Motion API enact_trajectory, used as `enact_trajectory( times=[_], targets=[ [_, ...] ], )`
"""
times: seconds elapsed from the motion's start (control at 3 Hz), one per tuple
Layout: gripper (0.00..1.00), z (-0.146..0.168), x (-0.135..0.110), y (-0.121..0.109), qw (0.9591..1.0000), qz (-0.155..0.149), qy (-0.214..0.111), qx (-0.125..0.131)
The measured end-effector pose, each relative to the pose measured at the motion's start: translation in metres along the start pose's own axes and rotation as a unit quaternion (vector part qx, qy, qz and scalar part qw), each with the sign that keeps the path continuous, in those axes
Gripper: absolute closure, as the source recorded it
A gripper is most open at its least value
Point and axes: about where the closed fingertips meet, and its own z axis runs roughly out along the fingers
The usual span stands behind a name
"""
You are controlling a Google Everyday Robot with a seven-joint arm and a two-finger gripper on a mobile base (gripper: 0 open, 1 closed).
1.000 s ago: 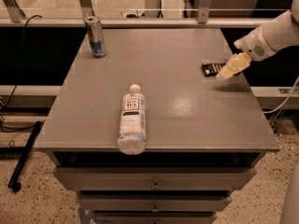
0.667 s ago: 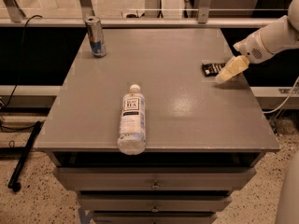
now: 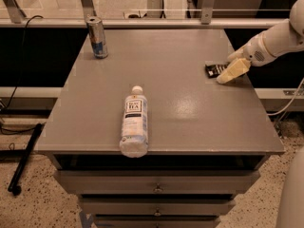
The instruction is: Move rxbar chocolate near blue plastic bottle
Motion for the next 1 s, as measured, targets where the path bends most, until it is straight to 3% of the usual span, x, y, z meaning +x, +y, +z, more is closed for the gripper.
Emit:
enact_trajectory(
  times=[0.67, 1.0],
  targets=[
    [0.88, -0.008, -0.025, 0.006, 0.9997, -0.014, -0.02, -0.008],
    [1.0, -0.022, -0.044, 0.016, 0.9989, -0.031, -0.032, -0.017]
  ],
)
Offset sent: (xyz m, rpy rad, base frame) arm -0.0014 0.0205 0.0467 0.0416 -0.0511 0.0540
